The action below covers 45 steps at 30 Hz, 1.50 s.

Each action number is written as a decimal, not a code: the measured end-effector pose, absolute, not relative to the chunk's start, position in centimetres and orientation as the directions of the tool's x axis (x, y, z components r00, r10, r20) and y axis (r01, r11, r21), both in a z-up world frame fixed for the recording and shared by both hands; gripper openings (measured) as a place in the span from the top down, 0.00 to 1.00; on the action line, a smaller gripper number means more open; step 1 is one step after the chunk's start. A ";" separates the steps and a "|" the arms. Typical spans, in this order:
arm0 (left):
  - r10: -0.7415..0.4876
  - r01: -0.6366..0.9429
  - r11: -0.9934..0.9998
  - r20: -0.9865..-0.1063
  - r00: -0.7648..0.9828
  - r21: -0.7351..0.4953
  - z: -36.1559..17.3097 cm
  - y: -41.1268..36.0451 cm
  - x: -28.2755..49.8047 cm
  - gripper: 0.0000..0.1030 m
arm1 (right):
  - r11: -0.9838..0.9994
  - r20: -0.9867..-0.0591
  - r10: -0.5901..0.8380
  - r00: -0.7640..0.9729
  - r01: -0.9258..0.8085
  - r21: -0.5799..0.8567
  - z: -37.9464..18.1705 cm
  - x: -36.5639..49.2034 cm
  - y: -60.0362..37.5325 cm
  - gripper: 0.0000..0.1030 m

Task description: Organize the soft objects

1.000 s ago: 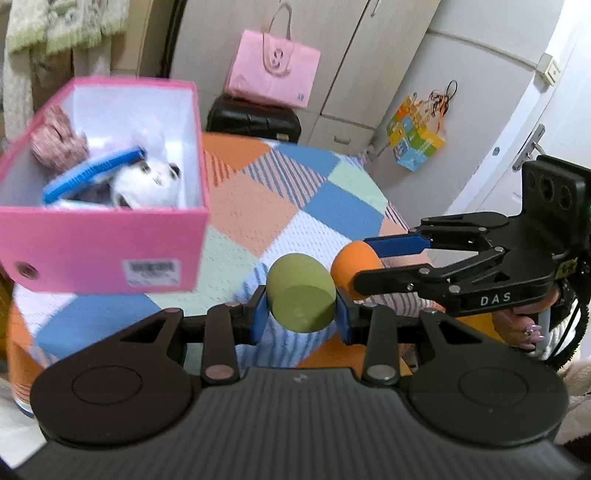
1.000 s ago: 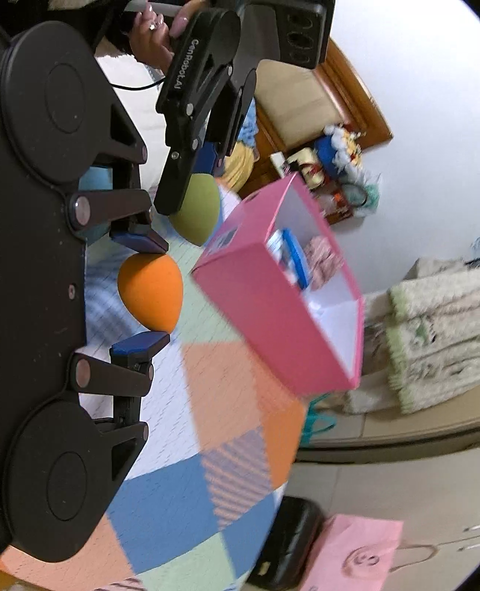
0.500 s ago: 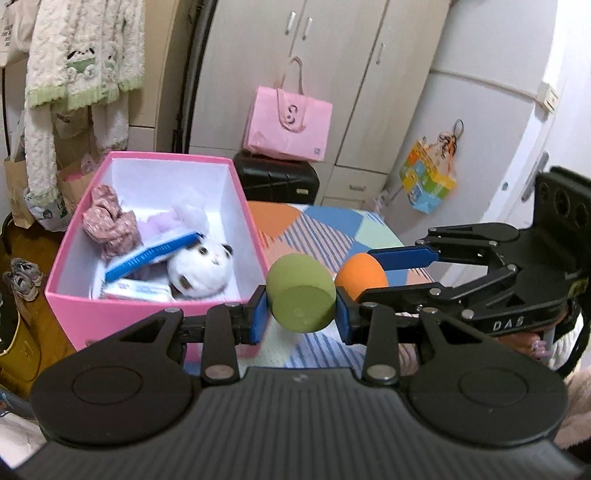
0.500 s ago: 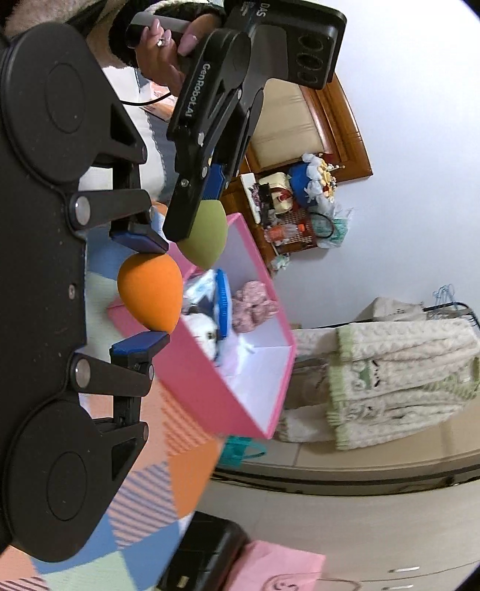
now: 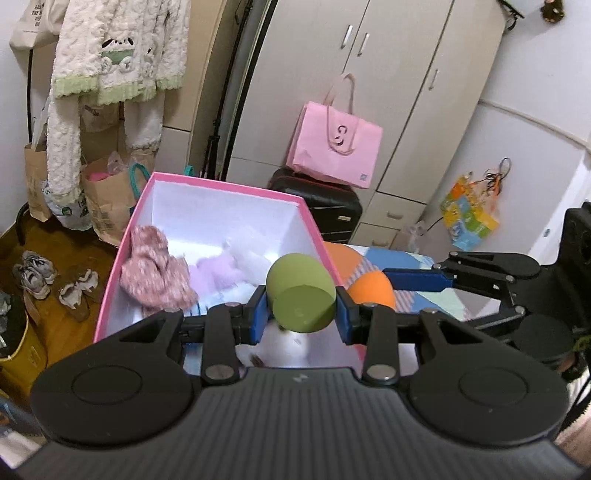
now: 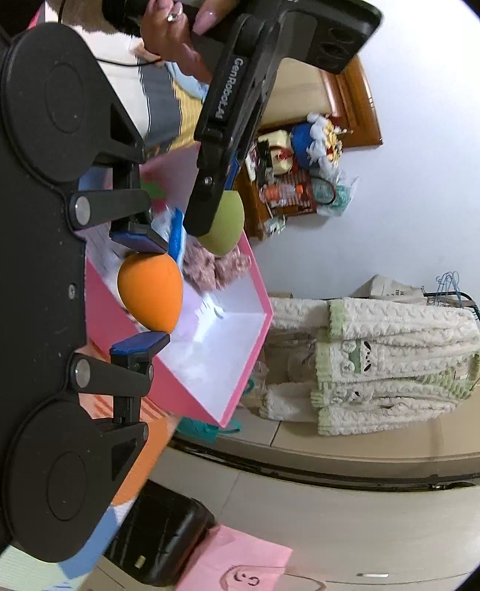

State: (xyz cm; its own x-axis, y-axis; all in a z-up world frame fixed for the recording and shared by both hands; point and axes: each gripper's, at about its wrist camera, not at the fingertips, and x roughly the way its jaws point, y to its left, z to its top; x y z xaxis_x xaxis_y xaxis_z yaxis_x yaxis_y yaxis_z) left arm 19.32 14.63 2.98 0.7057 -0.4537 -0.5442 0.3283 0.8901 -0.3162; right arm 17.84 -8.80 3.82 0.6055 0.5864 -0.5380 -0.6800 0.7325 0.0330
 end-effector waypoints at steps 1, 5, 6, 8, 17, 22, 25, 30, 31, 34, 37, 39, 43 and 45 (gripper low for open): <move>-0.449 0.322 0.893 -0.554 0.701 -0.315 2.8 14.8 20.2 0.65 | 0.731 -0.546 0.584 0.601 -0.682 0.030 3.7 18.6 -8.3 0.49; -0.430 0.299 0.902 -0.598 0.677 -0.310 1.8 14.9 23.6 0.65 | 0.729 -0.583 0.559 0.589 -0.685 0.007 2.8 21.4 -6.7 0.49; -0.428 0.295 0.904 -0.606 0.670 -0.311 1.5 15.0 24.1 0.65 | 0.730 -0.595 0.549 0.587 -0.684 -0.001 2.5 22.0 -6.3 0.49; -0.419 0.281 0.908 -0.631 0.653 -0.311 0.8 15.1 25.4 0.65 | 0.730 -0.615 0.530 0.584 -0.683 -0.020 2.1 23.0 -5.5 0.49; -0.382 0.267 0.924 -0.700 0.604 -0.275 -0.9 14.5 28.2 0.64 | 0.701 -0.657 0.465 0.593 -0.700 -0.136 0.7 25.0 -3.1 0.49; -0.368 0.269 0.929 -0.717 0.592 -0.255 -1.1 14.2 29.1 0.62 | 0.697 -0.666 0.450 0.595 -0.700 -0.155 0.1 26.0 -2.8 0.49; -0.354 0.255 0.935 -0.720 0.598 -0.247 -1.1 14.1 29.0 0.58 | 0.708 -0.661 0.460 0.593 -0.694 -0.130 -0.1 26.4 -3.2 0.47; -0.328 0.249 0.944 -0.702 0.632 -0.216 -0.4 14.1 27.8 0.43 | 0.729 -0.641 0.468 0.608 -0.676 -0.110 0.3 25.9 -4.0 0.43; -0.326 0.246 0.945 -0.700 0.636 -0.216 -0.2 14.1 27.6 0.42 | 0.730 -0.632 0.470 0.616 -0.674 -0.114 0.5 25.7 -4.0 0.43; -0.337 0.251 0.941 -0.692 0.638 -0.227 0.4 13.8 26.7 0.40 | 0.738 -0.596 0.473 0.649 -0.661 -0.133 1.2 24.9 -4.2 0.43; -0.343 0.267 0.939 -0.677 0.652 -0.218 1.3 13.5 25.4 0.34 | 0.767 -0.574 0.477 0.665 -0.635 -0.098 1.8 24.4 -5.6 0.43; -0.340 0.275 0.939 -0.661 0.669 -0.205 1.9 13.4 24.3 0.27 | 0.786 -0.560 0.488 0.670 -0.616 -0.052 2.3 24.0 -7.0 0.43; -0.333 0.280 0.942 -0.638 0.694 -0.187 2.7 13.0 22.2 0.18 | 0.798 -0.529 0.518 0.672 -0.602 0.016 3.4 22.8 -9.3 0.43; -0.327 0.279 0.943 -0.640 0.695 -0.179 2.8 13.0 21.6 0.06 | 0.807 -0.521 0.515 0.680 -0.590 0.028 3.6 22.0 -10.1 0.43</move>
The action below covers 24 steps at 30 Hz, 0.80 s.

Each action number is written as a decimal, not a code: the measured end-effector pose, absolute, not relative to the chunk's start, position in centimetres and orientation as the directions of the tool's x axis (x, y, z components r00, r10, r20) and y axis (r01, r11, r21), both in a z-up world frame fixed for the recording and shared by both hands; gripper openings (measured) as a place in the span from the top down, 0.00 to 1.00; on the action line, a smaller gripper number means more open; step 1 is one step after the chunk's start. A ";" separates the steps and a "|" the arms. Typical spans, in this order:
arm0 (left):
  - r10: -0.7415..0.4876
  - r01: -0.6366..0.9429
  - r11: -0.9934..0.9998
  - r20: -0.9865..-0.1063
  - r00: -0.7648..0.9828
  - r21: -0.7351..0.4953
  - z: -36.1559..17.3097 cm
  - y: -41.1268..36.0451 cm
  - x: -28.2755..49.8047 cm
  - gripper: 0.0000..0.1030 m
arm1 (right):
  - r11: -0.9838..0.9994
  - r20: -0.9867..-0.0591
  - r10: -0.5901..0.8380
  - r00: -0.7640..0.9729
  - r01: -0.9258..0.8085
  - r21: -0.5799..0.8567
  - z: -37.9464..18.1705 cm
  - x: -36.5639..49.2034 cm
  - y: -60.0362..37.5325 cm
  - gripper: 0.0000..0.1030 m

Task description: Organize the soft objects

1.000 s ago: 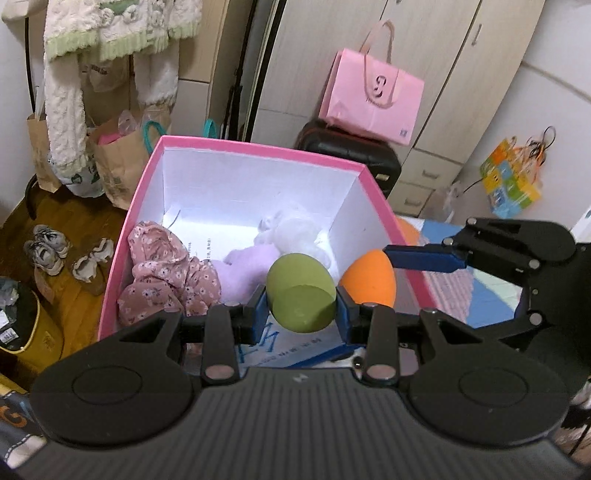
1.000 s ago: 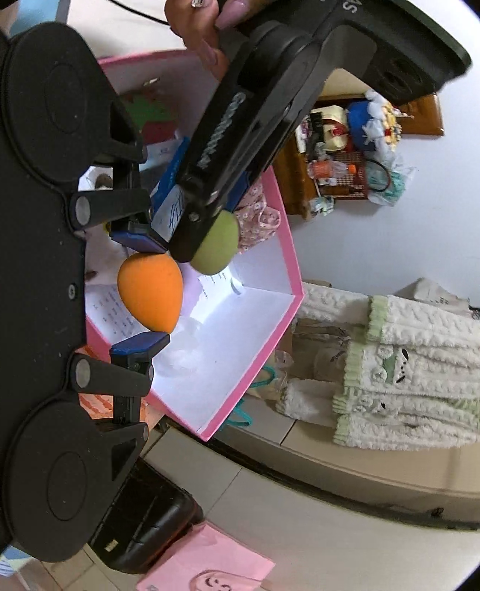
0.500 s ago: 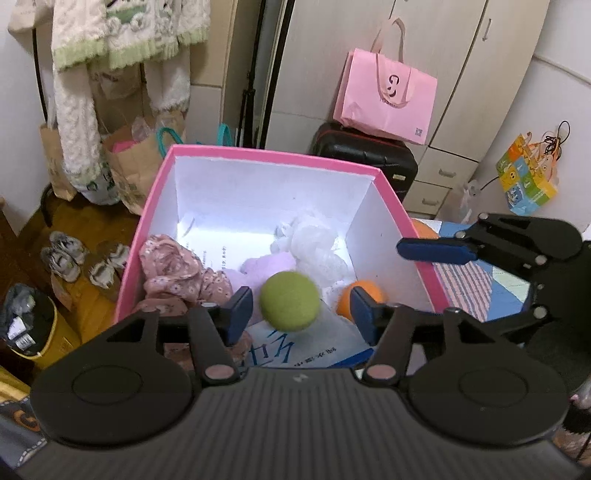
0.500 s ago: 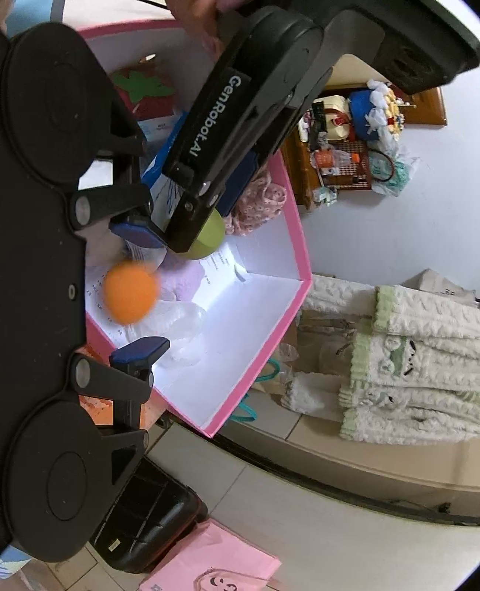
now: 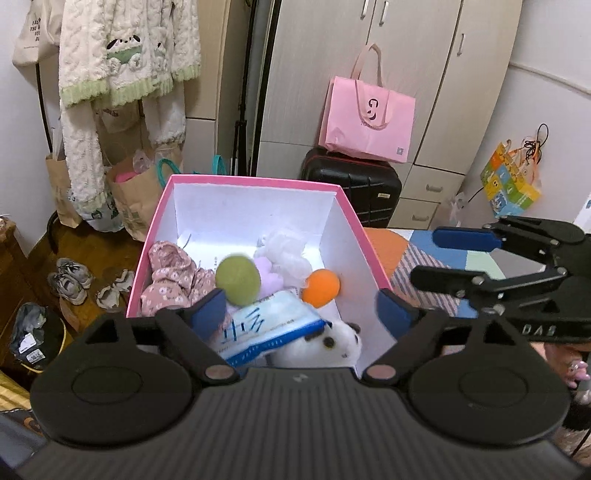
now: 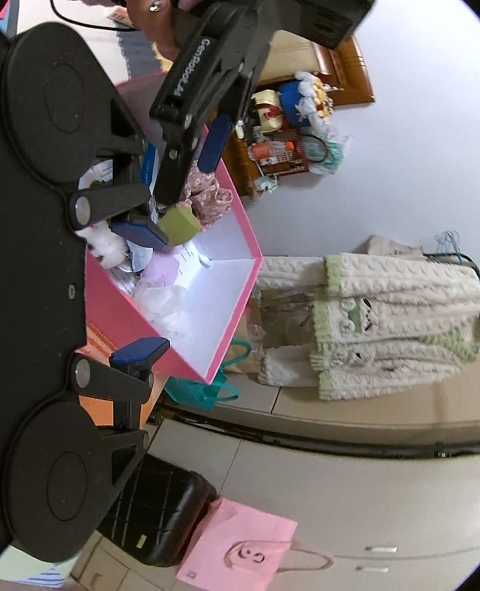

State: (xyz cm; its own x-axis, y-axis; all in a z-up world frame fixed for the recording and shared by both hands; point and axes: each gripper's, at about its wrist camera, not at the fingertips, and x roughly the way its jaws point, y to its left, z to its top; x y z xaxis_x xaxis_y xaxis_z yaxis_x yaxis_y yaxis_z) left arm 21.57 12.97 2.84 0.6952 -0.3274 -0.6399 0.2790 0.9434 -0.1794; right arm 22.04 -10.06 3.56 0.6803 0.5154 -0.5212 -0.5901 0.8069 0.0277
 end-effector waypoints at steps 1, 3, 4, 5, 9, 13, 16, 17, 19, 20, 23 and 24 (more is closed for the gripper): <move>-0.320 0.274 0.946 -0.642 0.697 -0.174 2.9 13.0 21.3 0.06 | 0.815 -0.523 0.506 0.687 -0.579 0.027 3.6 21.7 -10.3 0.43; -0.272 0.227 0.961 -0.664 0.697 -0.155 3.0 12.9 20.9 0.06 | 0.831 -0.528 0.482 0.699 -0.556 0.022 3.7 21.2 -10.5 0.43; -0.249 0.206 0.968 -0.680 0.690 -0.145 3.1 12.9 20.7 0.06 | 0.834 -0.528 0.478 0.702 -0.552 0.021 3.7 20.9 -10.7 0.43; -0.223 0.183 0.974 -0.697 0.682 -0.133 3.2 12.9 20.5 0.06 | 0.837 -0.529 0.475 0.703 -0.547 0.024 3.7 20.7 -10.9 0.43; -0.178 0.153 0.983 -0.694 0.697 -0.099 3.6 13.1 18.6 0.06 | 0.857 -0.528 0.454 0.718 -0.514 0.038 3.9 19.5 -11.6 0.32; -0.158 0.161 0.985 -0.658 0.737 -0.056 4.6 12.8 16.2 0.06 | 0.880 -0.539 0.409 0.737 -0.474 0.019 4.2 18.1 -11.9 0.18; -0.105 0.171 0.984 -0.611 0.784 0.051 5.4 11.9 13.8 0.06 | 0.905 -0.558 0.357 0.749 -0.425 0.009 4.4 17.1 -12.0 0.07; -0.082 0.161 0.984 -0.593 0.801 0.082 5.5 11.6 12.9 0.05 | 0.917 -0.559 0.331 0.760 -0.399 0.000 4.6 16.7 -12.0 0.06; -0.060 0.148 0.983 -0.566 0.822 0.111 5.8 11.0 11.4 0.02 | 0.940 -0.563 0.272 0.780 -0.340 -0.017 4.8 15.9 -12.2 0.04; -0.067 0.151 0.983 -0.560 0.826 0.104 5.8 10.9 10.8 0.01 | 0.951 -0.564 0.241 0.790 -0.309 -0.026 5.0 15.4 -12.2 0.04; -0.099 0.166 0.984 -0.553 0.827 0.071 5.8 10.5 9.4 0.01 | 0.961 -0.566 0.216 0.796 -0.276 -0.022 5.3 13.7 -12.8 0.03; -0.097 0.163 0.984 -0.550 0.830 0.073 5.9 10.2 9.0 0.00 | 0.962 -0.566 0.220 0.795 -0.272 -0.008 5.4 13.1 -13.1 0.03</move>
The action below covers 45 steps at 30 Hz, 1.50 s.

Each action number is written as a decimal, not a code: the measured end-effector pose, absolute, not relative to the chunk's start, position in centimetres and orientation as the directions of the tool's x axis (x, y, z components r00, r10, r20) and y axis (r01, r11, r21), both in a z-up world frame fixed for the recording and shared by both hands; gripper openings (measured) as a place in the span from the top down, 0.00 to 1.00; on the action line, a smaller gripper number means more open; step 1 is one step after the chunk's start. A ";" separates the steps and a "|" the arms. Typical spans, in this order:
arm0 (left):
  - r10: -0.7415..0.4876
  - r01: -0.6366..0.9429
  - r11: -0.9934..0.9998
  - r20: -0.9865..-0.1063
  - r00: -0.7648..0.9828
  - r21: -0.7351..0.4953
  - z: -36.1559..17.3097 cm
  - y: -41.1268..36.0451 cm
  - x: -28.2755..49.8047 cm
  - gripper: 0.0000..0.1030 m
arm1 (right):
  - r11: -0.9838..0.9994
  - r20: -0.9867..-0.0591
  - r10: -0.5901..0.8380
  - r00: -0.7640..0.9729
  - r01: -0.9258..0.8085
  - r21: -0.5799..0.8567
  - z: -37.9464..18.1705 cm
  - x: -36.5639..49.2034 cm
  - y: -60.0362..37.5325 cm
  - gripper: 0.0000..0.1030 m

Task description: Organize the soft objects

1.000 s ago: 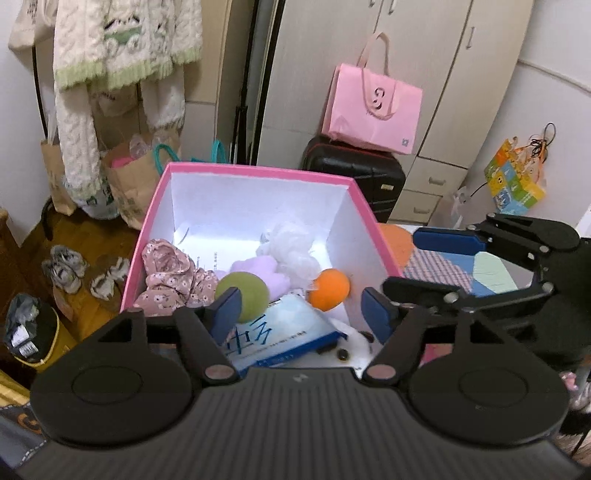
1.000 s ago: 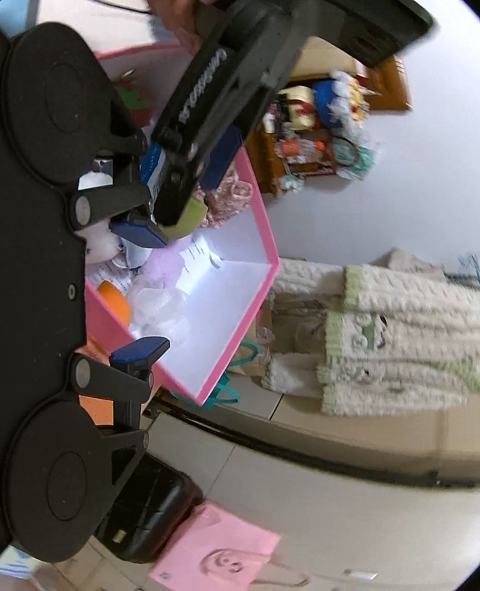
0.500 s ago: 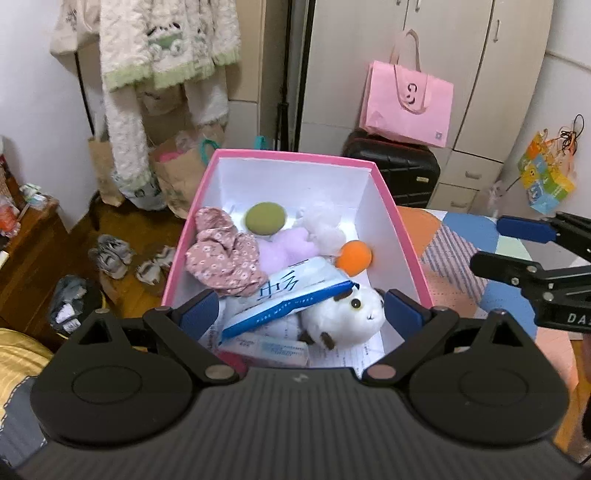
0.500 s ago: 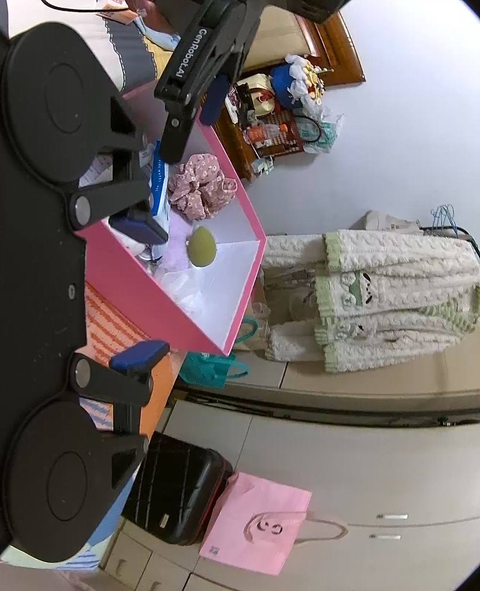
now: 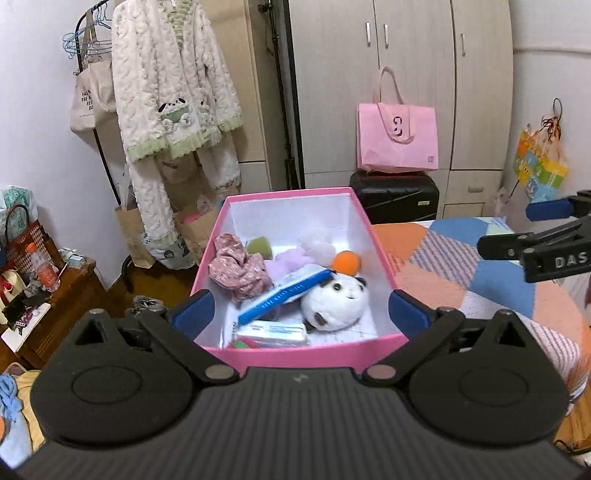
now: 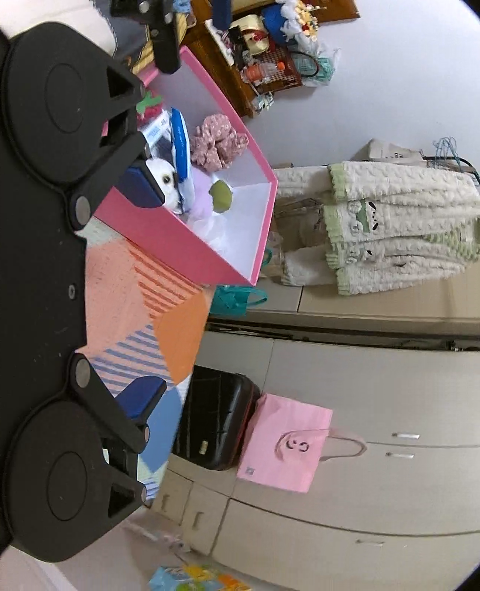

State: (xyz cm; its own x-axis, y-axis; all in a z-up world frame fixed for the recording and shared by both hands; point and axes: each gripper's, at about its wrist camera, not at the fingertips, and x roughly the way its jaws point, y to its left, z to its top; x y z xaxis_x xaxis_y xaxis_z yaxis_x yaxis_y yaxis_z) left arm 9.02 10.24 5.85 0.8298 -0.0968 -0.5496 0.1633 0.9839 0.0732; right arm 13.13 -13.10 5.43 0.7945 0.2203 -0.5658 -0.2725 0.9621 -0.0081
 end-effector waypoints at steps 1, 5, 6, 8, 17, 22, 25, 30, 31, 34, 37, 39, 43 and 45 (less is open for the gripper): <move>-0.087 0.157 0.984 -0.549 0.831 0.081 5.9 9.9 8.7 0.00 | 0.964 -0.559 0.225 0.798 -0.267 0.008 5.6 12.4 -13.4 0.03; -0.037 0.126 0.983 -0.530 0.847 0.133 5.9 8.6 7.4 0.00 | 0.967 -0.495 0.231 0.838 -0.254 0.023 6.1 9.0 -14.4 0.03; -0.024 0.114 0.982 -0.500 0.866 0.150 6.0 8.2 6.7 0.00 | 0.969 -0.481 0.226 0.847 -0.244 0.026 6.2 8.3 -14.6 0.03; -0.026 0.118 0.980 -0.480 0.877 0.162 5.9 7.5 5.6 0.00 | 0.978 -0.479 0.193 0.856 -0.205 0.028 6.3 7.5 -15.0 0.03; -0.118 0.156 0.987 -0.497 0.860 0.036 5.0 7.4 3.4 0.00 | 0.999 -0.475 0.045 0.879 -0.049 0.004 5.2 3.1 -15.8 0.03; -0.134 0.172 0.985 -0.535 0.834 0.022 3.9 7.0 3.5 0.00 | 0.999 -0.483 0.032 0.875 -0.019 0.032 4.6 1.0 -16.5 0.03; -0.136 0.170 0.985 -0.551 0.824 0.012 3.7 6.9 3.7 0.00 | 1.000 -0.492 -0.004 0.871 0.015 0.018 4.5 0.4 -16.5 0.03; -0.118 0.157 0.987 -0.530 0.840 0.029 3.7 6.7 3.2 0.00 | 0.999 -0.487 -0.026 0.873 0.034 0.007 4.6 -0.2 -16.4 0.03; -0.116 0.156 0.987 -0.524 0.844 0.033 3.6 6.7 3.0 0.00 | 0.999 -0.483 -0.033 0.875 0.038 0.001 4.6 -0.4 -16.4 0.03; -0.118 0.155 0.987 -0.512 0.851 0.029 3.6 6.7 2.7 0.00 | 0.999 -0.474 -0.039 0.880 0.041 -0.007 4.7 -0.8 -16.2 0.03; -0.118 0.153 0.988 -0.505 0.855 0.027 3.5 6.6 2.4 0.00 | 0.999 -0.472 -0.039 0.881 0.040 -0.007 4.7 -0.9 -16.2 0.03; -0.113 0.150 0.988 -0.503 0.857 0.034 3.5 6.5 2.3 0.00 | 0.999 -0.472 -0.046 0.880 0.047 -0.010 4.7 -1.0 -16.2 0.03; -0.090 0.135 0.989 -0.491 0.867 0.057 3.5 6.4 2.1 0.00 | 0.998 -0.472 -0.064 0.879 0.065 -0.015 4.6 -1.1 -16.2 0.03; -0.085 0.132 0.989 -0.487 0.869 0.063 3.5 6.3 2.0 0.00 | 0.998 -0.472 -0.067 0.879 0.067 -0.017 4.5 -1.1 -16.2 0.03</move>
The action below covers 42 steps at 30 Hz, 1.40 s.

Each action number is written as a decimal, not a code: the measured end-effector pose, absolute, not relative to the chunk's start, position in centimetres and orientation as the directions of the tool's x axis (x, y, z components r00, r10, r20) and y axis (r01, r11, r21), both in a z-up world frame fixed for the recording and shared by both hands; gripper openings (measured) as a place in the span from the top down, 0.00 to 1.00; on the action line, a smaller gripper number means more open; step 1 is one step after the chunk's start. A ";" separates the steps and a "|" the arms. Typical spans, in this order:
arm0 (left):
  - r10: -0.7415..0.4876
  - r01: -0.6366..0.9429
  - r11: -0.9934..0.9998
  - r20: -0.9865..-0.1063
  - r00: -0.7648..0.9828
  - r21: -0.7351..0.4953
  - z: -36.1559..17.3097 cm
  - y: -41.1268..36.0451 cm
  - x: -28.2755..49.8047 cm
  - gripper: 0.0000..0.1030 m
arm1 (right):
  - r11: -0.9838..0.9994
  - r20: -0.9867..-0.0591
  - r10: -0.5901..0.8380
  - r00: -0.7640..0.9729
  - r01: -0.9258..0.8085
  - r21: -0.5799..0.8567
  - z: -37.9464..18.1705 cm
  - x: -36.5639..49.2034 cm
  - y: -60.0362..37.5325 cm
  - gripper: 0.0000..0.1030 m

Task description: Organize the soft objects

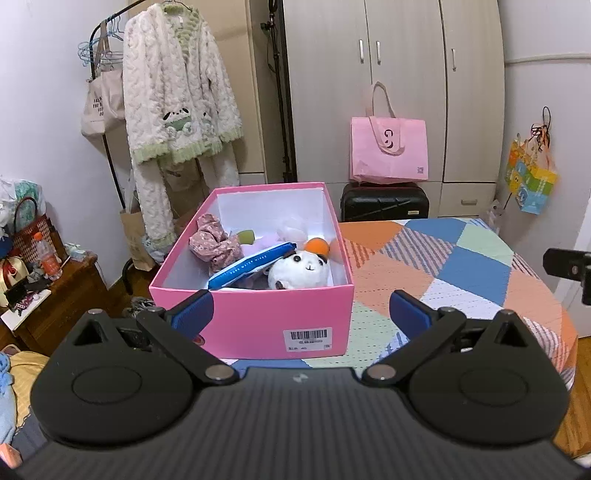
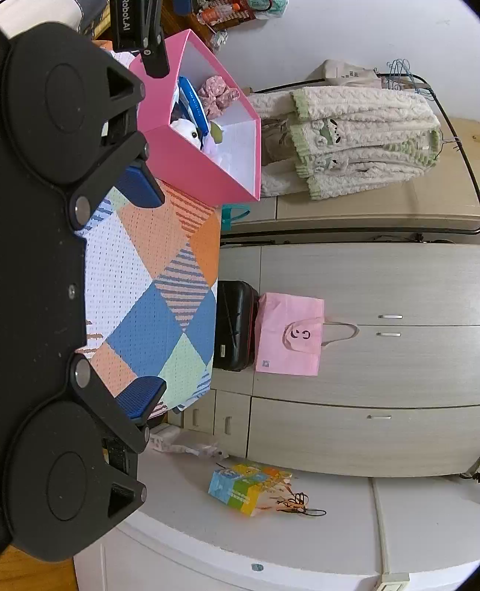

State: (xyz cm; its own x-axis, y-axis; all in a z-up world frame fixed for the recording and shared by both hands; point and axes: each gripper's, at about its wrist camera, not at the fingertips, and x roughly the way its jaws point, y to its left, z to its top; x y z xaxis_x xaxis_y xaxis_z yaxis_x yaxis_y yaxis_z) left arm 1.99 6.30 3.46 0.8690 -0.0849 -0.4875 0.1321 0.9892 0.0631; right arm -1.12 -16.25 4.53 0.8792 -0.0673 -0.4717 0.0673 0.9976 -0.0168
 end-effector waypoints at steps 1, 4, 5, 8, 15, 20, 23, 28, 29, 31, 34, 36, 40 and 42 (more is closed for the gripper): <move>-0.084 0.131 0.989 -0.486 0.870 0.063 3.5 6.3 2.0 0.00 | 0.998 -0.472 -0.067 0.879 0.067 -0.017 4.5 -1.1 -16.3 0.03; -0.086 0.133 0.989 -0.487 0.869 0.062 3.5 6.3 1.9 0.00 | 0.998 -0.471 -0.066 0.879 0.065 -0.019 4.5 -1.1 -16.3 0.03; -0.084 0.131 0.989 -0.486 0.870 0.062 3.5 6.3 1.9 0.00 | 0.998 -0.471 -0.067 0.880 0.065 -0.020 4.5 -1.2 -16.3 0.03; -0.084 0.130 0.990 -0.483 0.871 0.061 3.5 6.3 1.9 0.00 | 0.998 -0.470 -0.067 0.880 0.065 -0.020 4.4 -1.3 -16.3 0.03; -0.071 0.114 0.991 -0.466 0.882 0.064 3.3 6.0 1.6 0.00 | 0.996 -0.460 -0.089 0.884 0.081 -0.038 4.3 -1.5 -16.2 0.03; -0.061 0.099 0.993 -0.449 0.892 0.063 3.1 5.9 1.6 0.00 | 0.994 -0.444 -0.109 0.889 0.098 -0.048 4.1 -1.9 -16.3 0.03; -0.052 0.092 0.993 -0.436 0.898 0.071 2.9 5.9 1.5 0.00 | 0.994 -0.439 -0.111 0.892 0.102 -0.044 4.0 -1.9 -16.3 0.03; -0.049 0.084 0.994 -0.411 0.911 0.069 2.9 5.8 1.3 0.00 | 0.991 -0.431 -0.132 0.893 0.126 -0.045 3.7 -2.0 -16.4 0.03; -0.049 0.084 0.994 -0.403 0.914 0.067 2.9 5.8 1.3 0.00 | 0.991 -0.430 -0.135 0.893 0.127 -0.047 3.7 -1.9 -16.4 0.03; -0.056 0.090 0.994 -0.390 0.919 0.069 2.9 5.8 1.0 0.00 | 0.991 -0.426 -0.137 0.894 0.126 -0.055 3.7 -2.0 -16.5 0.03; -0.063 0.098 0.993 -0.383 0.922 0.072 2.9 5.7 0.9 0.00 | 0.990 -0.419 -0.143 0.897 0.133 -0.052 3.8 -2.2 -16.6 0.03; -0.065 0.100 0.992 -0.382 0.922 0.073 3.0 5.6 0.8 0.00 | 0.990 -0.415 -0.143 0.898 0.135 -0.049 3.8 -2.3 -16.7 0.03; -0.068 0.104 0.992 -0.385 0.920 0.074 2.9 5.4 0.8 0.00 | 0.990 -0.410 -0.143 0.901 0.134 -0.052 3.7 -2.5 -16.5 0.03; -0.067 0.103 0.992 -0.387 0.920 0.073 2.9 5.4 0.8 0.00 | 0.990 -0.409 -0.141 0.902 0.130 -0.054 3.6 -2.5 -16.3 0.03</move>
